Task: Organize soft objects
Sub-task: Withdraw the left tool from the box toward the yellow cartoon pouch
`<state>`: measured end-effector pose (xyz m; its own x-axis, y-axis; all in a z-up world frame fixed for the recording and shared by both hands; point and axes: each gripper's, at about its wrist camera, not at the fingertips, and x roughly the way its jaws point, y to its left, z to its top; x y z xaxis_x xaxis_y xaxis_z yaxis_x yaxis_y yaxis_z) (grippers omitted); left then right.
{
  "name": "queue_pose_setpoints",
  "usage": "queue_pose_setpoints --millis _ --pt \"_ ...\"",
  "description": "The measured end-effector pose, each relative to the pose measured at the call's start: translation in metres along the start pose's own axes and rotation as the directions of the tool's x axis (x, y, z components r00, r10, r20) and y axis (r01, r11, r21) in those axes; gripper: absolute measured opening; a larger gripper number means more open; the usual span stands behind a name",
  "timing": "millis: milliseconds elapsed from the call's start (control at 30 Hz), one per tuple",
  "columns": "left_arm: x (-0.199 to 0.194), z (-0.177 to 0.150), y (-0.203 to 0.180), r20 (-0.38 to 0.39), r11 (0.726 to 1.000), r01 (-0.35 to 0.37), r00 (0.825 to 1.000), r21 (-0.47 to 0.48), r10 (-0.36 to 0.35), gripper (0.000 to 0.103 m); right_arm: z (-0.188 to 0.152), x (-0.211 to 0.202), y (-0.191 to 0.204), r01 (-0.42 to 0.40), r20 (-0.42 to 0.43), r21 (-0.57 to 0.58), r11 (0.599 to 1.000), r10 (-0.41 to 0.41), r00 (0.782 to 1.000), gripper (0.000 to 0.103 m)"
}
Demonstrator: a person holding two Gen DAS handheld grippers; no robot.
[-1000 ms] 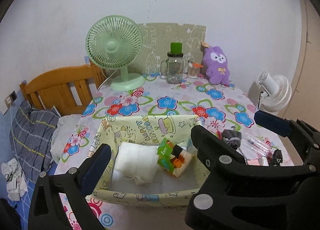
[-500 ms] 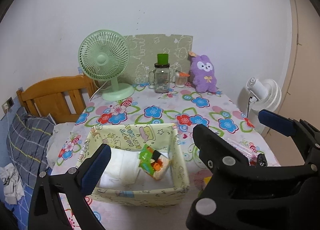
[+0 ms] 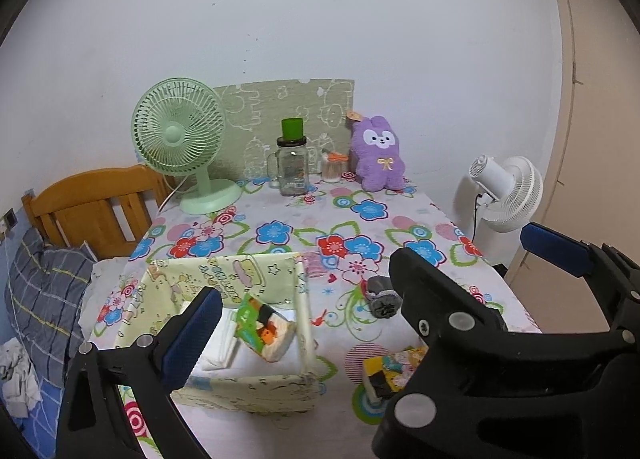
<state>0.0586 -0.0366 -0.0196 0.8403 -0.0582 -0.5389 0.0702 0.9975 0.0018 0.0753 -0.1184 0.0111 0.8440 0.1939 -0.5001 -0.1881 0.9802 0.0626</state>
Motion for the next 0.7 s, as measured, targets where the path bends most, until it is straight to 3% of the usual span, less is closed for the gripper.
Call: queue_pose_setpoints --millis 367,700 --pt "0.008 -0.012 -0.034 -0.013 0.997 0.070 0.998 0.042 -0.069 0.102 -0.019 -0.001 -0.032 0.057 -0.043 0.029 0.998 -0.055 0.998 0.103" --pt "0.020 -0.029 -0.064 -0.036 0.994 0.076 0.997 0.080 -0.074 0.099 -0.046 0.006 -0.061 0.075 -0.063 0.099 0.992 -0.069 0.996 0.103"
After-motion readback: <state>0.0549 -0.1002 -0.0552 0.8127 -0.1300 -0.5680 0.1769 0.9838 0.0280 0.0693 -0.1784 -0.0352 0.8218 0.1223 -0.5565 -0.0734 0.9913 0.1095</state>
